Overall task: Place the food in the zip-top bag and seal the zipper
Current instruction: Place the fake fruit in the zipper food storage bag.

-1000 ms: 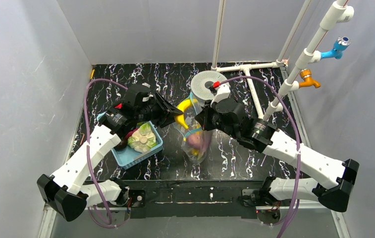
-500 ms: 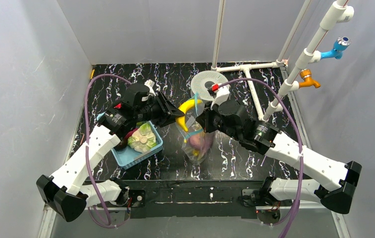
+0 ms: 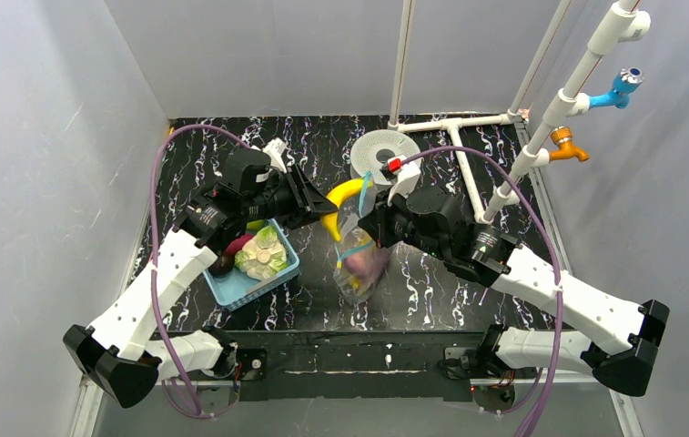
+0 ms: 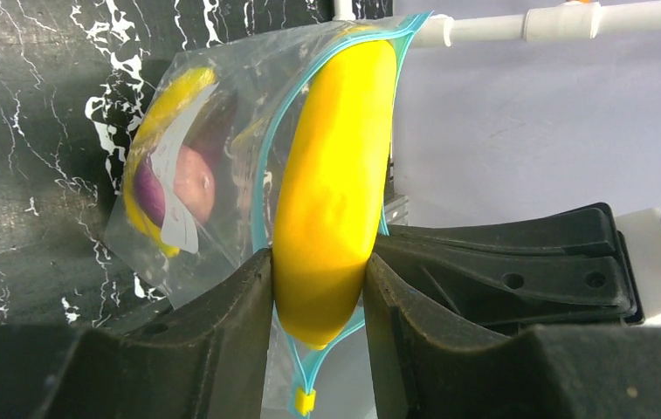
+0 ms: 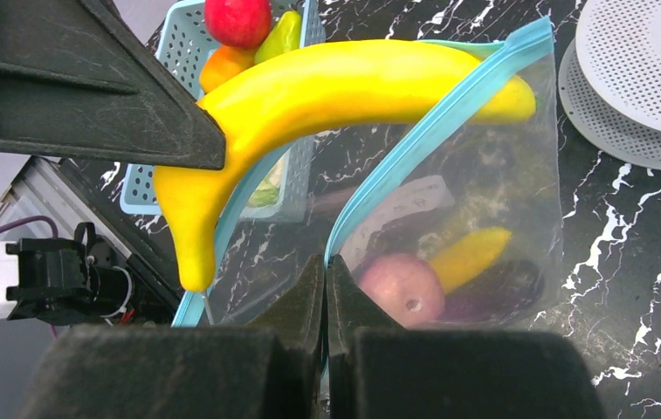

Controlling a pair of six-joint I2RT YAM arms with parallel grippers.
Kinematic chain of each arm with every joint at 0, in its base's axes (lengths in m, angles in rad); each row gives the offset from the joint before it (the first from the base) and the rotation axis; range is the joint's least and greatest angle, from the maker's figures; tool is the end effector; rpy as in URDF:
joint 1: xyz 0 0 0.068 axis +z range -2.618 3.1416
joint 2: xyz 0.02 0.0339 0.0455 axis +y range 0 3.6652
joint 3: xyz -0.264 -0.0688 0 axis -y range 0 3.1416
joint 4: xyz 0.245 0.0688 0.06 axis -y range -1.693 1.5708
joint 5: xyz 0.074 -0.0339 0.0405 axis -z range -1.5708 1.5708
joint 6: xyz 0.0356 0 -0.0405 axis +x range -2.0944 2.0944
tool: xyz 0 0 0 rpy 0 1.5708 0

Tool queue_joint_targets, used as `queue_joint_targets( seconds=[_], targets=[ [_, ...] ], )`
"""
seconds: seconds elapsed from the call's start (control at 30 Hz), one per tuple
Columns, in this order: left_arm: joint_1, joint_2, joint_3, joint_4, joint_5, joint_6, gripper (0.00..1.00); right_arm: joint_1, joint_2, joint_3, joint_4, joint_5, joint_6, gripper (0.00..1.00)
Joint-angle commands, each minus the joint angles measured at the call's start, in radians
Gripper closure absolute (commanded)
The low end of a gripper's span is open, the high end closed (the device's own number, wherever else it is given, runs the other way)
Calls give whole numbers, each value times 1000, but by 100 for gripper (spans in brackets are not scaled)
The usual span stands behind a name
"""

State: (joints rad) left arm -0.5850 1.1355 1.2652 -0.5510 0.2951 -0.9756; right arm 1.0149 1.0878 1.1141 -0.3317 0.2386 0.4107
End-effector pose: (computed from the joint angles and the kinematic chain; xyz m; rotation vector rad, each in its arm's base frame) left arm 0.1964 -0.1425 0.3999 -0.2201 2.2082 -1.2398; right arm 0.1361 0.2031 0.3811 -0.4124 1.8936 0.7507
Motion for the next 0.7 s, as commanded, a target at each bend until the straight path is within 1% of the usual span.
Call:
queue_joint_targets(
  seconds=[0.0,0.2,0.3,0.5,0.57,0.63,0.67],
  targets=[
    [-4,7,64,-40,-16,101,100,5,-18,11,55,-38,-24,99],
    [-6,21,27,-20,26,108,100,5,-11,18,63,-24,-24,99],
    [-6,38,29,-20,68,116,93,5,4,31,59,-22,-24,99],
    [-5,43,36,-16,119,143,68,5,15,32,56,-8,-21,99],
    [-4,39,39,-27,130,163,54,5,13,29,53,4,-21,99],
    [-4,37,45,-51,137,194,38,5,4,22,51,19,-21,99],
    [-4,35,52,-66,137,214,34,5,1,19,51,28,-21,99]
  ],
)
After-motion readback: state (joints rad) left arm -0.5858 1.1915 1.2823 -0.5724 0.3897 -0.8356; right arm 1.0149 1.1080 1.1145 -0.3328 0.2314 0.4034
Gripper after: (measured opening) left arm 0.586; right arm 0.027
